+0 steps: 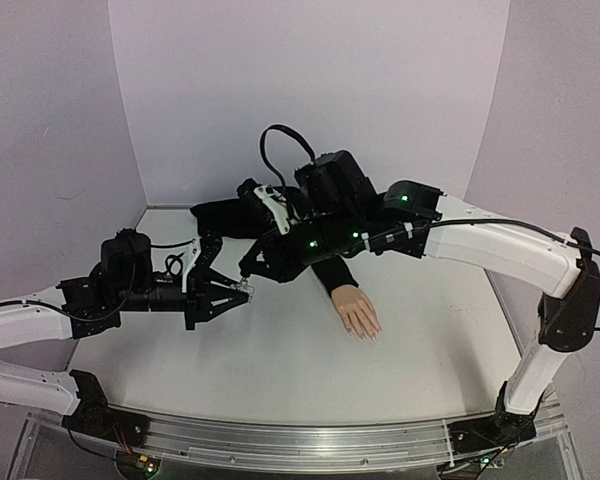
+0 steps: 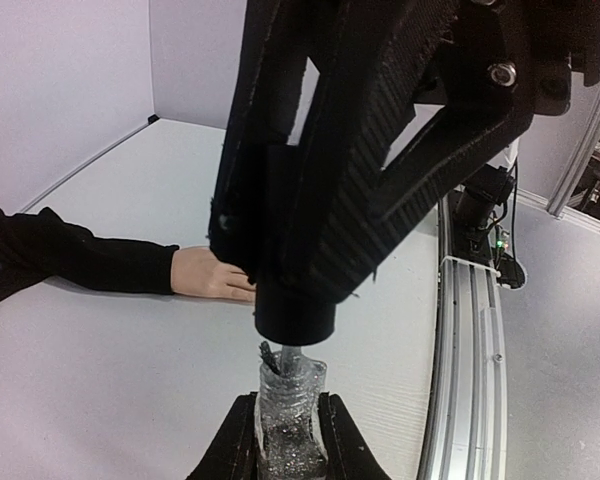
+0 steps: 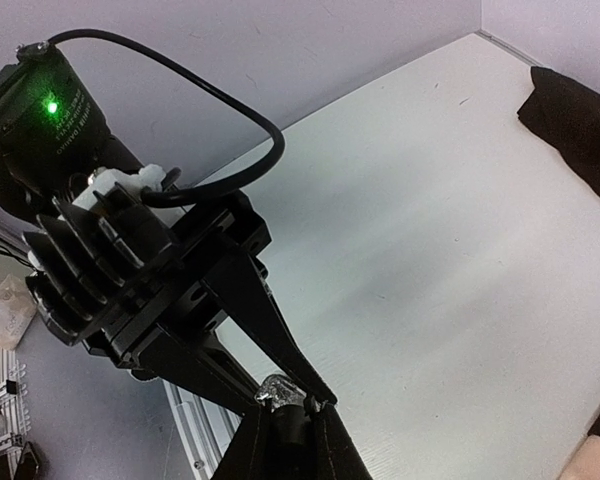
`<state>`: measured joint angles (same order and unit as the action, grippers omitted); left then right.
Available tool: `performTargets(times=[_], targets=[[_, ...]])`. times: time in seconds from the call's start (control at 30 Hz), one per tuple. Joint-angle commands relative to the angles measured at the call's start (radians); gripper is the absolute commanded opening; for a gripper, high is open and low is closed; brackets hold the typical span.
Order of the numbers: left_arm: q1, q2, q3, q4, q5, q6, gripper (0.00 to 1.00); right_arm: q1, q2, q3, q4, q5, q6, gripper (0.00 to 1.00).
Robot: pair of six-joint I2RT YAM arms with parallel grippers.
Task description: Paint the nails
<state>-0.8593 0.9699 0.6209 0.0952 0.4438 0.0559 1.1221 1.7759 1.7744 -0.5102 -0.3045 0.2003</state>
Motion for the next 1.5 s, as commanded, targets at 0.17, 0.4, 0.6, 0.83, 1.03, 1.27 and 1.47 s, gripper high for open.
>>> performTargets(times=[0.17, 0.4, 0.6, 0.83, 1.03, 1.27, 1.47], targets=[[-0.006, -0.026, 0.05, 0.048, 0.012, 0.01, 0.0, 0.006, 0.013, -0.008, -0.006, -0.03, -0.025, 0.0], [-0.006, -0.035, 0.046, 0.052, 0.013, 0.009, 0.0, 0.0, -0.005, -0.031, 0.006, -0.03, -0.012, 0.0], [-0.006, -0.048, 0.041, 0.054, 0.006, 0.007, 0.0, -0.007, -0.044, -0.079, 0.046, -0.011, 0.003, 0.0], [-0.007, -0.038, 0.051, 0.055, 0.011, 0.006, 0.0, -0.008, -0.03, -0.064, 0.059, -0.105, -0.009, 0.0], [-0.008, -0.035, 0.069, 0.052, 0.038, 0.001, 0.0, -0.01, 0.02, -0.023, -0.004, -0.291, -0.104, 0.0], [-0.008, -0.01, 0.117, 0.062, 0.141, -0.018, 0.0, -0.016, 0.068, 0.015, -0.148, -0.47, -0.315, 0.0], [-0.007, -0.021, 0.103, 0.175, 0.078, -0.056, 0.0, -0.017, 0.094, 0.008, -0.204, -0.442, -0.423, 0.0]])
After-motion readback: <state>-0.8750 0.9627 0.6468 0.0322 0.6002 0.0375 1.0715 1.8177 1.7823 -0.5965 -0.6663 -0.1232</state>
